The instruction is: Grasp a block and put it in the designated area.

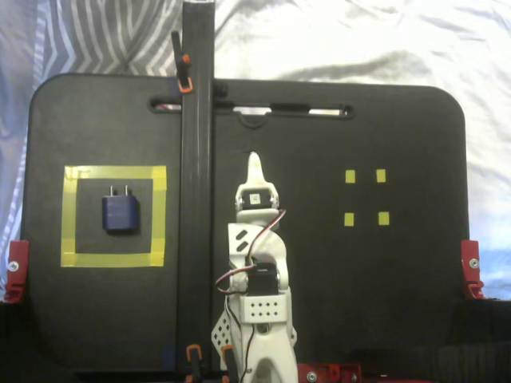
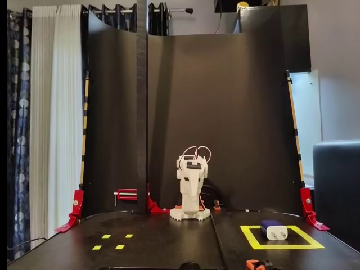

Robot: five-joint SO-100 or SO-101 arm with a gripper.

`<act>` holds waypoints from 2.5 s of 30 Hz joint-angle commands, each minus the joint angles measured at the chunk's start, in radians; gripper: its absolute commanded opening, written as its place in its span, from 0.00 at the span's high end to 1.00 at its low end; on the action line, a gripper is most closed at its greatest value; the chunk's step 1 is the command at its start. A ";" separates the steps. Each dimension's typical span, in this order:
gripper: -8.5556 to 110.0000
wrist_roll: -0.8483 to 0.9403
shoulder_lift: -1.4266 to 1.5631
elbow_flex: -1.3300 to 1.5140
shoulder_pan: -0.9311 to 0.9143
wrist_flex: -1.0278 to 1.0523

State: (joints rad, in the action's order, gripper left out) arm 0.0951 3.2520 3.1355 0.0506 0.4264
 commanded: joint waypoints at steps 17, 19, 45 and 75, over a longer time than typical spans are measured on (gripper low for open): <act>0.93 0.002 0.058 0.008 0.012 0.262; 0.93 0.005 0.058 0.008 0.014 0.278; 0.93 -0.009 0.058 0.008 -0.020 0.334; 0.93 -0.023 0.058 0.008 -0.032 0.336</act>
State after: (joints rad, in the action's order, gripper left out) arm 0.0767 3.3027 3.1355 0.0230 0.7609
